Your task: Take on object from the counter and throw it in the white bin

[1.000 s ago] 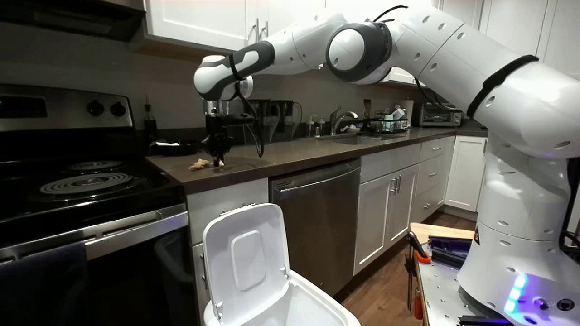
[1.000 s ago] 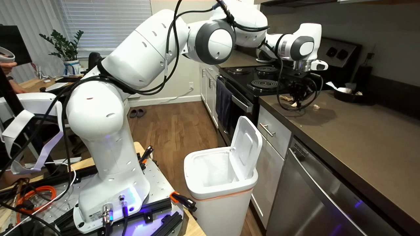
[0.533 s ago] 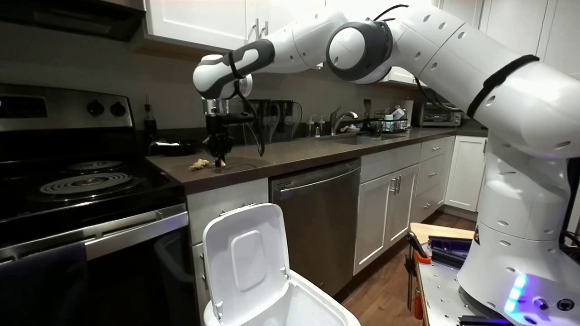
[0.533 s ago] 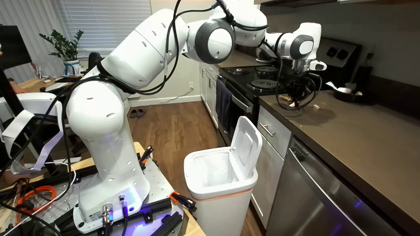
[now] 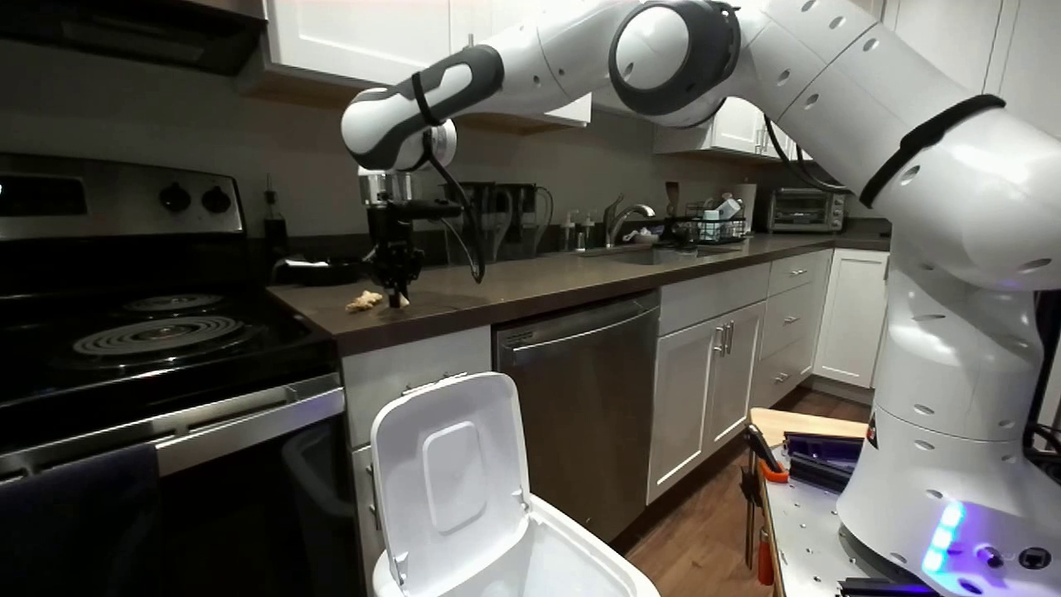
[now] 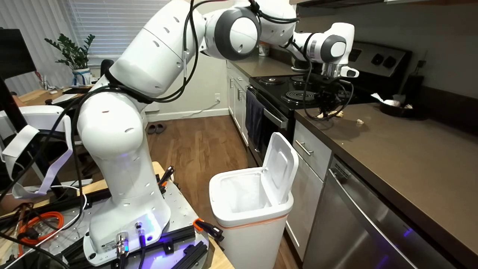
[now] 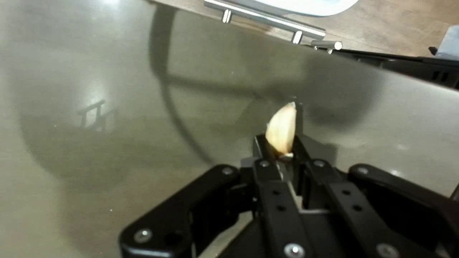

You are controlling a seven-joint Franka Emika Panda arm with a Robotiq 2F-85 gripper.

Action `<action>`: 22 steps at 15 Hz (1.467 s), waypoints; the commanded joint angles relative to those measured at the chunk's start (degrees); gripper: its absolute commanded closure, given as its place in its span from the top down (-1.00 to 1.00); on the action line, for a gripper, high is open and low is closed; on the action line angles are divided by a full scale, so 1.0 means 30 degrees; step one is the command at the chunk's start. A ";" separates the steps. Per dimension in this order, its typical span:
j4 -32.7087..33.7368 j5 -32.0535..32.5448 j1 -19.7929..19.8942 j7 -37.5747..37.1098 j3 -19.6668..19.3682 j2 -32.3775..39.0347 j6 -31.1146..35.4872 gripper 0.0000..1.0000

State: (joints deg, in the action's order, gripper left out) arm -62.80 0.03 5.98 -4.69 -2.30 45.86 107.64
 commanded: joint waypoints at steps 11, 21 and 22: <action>-1.3857 0.0797 -0.3123 -0.4807 -0.0620 -0.8577 0.5857 -0.86; -2.2301 0.0592 -0.3119 -0.4768 0.0261 -1.5311 0.5647 -0.19; -2.2674 0.0641 -0.3078 -0.4808 0.0336 -1.5644 0.5654 -0.17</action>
State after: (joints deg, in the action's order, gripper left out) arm -125.01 0.91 -3.91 -17.47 -2.29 4.25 122.91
